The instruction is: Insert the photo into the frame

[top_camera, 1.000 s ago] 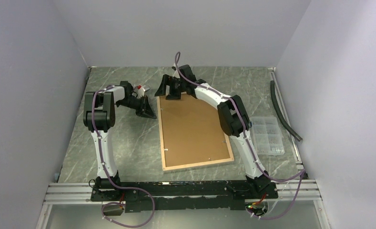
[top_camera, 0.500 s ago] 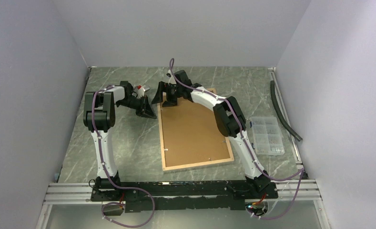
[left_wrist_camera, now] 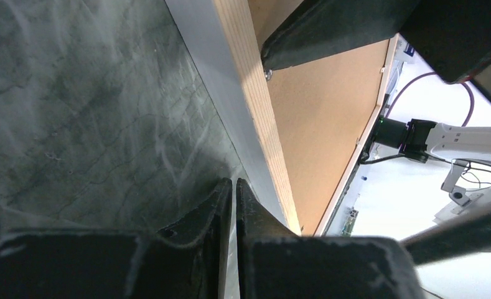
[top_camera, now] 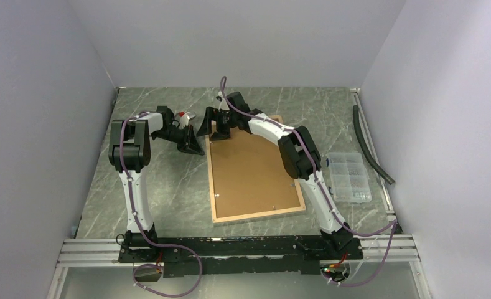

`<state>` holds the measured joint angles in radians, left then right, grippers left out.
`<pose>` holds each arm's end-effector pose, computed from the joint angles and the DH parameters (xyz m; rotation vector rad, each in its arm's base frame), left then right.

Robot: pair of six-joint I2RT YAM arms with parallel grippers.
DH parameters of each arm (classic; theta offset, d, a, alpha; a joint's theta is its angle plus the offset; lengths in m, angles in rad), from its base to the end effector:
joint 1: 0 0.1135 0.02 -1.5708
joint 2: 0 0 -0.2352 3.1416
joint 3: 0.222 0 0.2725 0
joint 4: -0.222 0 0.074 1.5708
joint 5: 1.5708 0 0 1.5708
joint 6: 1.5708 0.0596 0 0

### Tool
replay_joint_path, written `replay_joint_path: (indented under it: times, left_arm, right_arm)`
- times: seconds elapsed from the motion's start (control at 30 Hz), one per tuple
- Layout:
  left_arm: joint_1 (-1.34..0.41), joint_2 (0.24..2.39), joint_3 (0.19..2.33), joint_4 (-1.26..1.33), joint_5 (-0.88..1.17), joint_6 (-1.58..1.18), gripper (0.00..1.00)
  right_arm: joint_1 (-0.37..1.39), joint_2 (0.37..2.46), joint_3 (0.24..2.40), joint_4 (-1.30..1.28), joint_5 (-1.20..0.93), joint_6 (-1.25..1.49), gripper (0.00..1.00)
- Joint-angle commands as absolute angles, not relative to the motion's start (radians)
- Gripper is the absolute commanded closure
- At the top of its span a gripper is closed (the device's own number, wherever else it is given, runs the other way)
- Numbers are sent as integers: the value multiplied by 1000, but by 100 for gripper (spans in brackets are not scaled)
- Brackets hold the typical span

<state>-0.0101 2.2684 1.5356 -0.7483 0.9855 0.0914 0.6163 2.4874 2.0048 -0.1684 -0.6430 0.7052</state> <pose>0.4179 -0.0539 0.0540 0.1994 2.6596 -1.4256 0.4418 0.3568 0.1127 -0.2926 2.4461 1.3781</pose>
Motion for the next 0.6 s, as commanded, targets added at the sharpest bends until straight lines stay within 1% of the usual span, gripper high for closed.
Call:
replay_joint_path:
  times: [0.0, 0.1, 0.23, 0.33, 0.43, 0.57]
  left_arm:
    - [-16, 2202, 1545, -794, 976, 123, 86]
    - [-23, 2153, 1505, -812, 952, 157, 82]
    - [-44, 2098, 1441, -834, 916, 224, 74]
    - [-67, 2055, 1377, -815, 844, 269, 70]
    - [-120, 2022, 1317, -780, 757, 305, 70]
    - [-192, 1998, 1264, -741, 668, 325, 71]
  right_arm:
    - [594, 2420, 2092, -245, -609, 675, 11]
    - [536, 2270, 1968, -229, -528, 653, 1]
    - [422, 2013, 1687, -209, -353, 624, 0]
    - [309, 1858, 1492, -246, -181, 603, 0]
    - [181, 1815, 1380, -217, -165, 622, 0]
    - [129, 1878, 1388, -244, -175, 609, 0]
